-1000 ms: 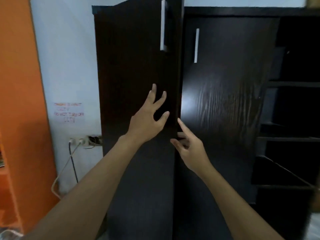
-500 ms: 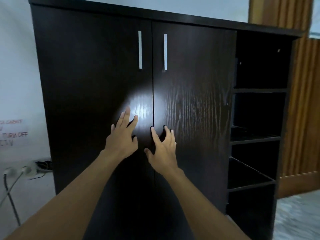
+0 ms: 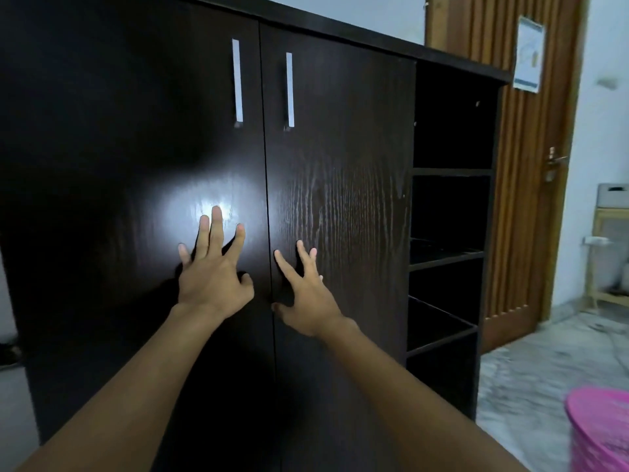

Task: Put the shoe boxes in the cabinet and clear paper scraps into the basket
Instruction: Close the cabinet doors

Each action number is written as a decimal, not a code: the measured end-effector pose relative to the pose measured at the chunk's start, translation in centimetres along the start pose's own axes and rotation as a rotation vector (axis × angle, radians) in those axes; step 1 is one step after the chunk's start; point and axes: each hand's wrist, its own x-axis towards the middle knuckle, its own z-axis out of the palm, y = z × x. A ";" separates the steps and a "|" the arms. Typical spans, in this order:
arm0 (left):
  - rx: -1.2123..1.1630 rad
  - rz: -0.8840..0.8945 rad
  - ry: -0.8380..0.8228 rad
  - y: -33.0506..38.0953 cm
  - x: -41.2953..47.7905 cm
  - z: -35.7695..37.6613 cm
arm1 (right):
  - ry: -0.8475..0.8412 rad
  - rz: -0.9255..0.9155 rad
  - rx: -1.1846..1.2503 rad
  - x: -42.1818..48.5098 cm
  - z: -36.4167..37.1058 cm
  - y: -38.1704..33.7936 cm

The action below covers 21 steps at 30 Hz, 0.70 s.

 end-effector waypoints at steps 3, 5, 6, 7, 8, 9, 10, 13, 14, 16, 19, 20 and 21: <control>0.000 0.018 -0.001 1.3 -0.1 0.4 | -0.085 0.027 0.084 -0.8 -2.8 1.3; -0.060 0.073 0.011 2.9 -0.6 1.2 | -0.061 0.106 0.134 -2.4 -4.2 2.7; -0.118 0.104 0.027 3.9 -1.1 1.8 | -0.034 0.147 0.154 -3.7 -4.7 3.7; -0.199 0.132 0.041 5.2 -1.8 2.5 | -0.013 0.185 0.153 -5.5 -4.9 4.8; -0.297 0.154 0.043 6.7 -2.8 3.4 | -0.003 0.223 0.126 -7.6 -5.1 6.1; -0.397 0.175 0.030 8.3 -3.9 4.6 | 0.002 0.269 0.094 -10.0 -5.0 7.6; -0.484 0.197 0.009 10.0 -5.2 6.0 | 0.008 0.320 0.072 -12.6 -4.9 9.1; -0.684 0.222 -0.146 15.3 -9.5 11.0 | 0.044 0.448 0.027 -20.7 -4.8 13.9; -0.739 0.217 -0.237 17.2 -11.1 12.7 | 0.039 0.485 -0.002 -23.6 -4.7 15.6; -0.831 0.217 -0.428 21.0 -14.2 16.4 | 0.005 0.564 -0.069 -29.6 -4.8 19.0; -0.890 0.187 -0.665 26.8 -19.1 22.4 | -0.073 0.723 -0.127 -38.5 -4.5 24.2; -0.895 0.165 -0.744 28.7 -20.9 24.3 | -0.098 0.769 -0.136 -41.4 -4.2 25.8; -0.893 0.152 -0.816 30.5 -22.7 26.1 | -0.121 0.809 -0.145 -44.1 -3.7 27.2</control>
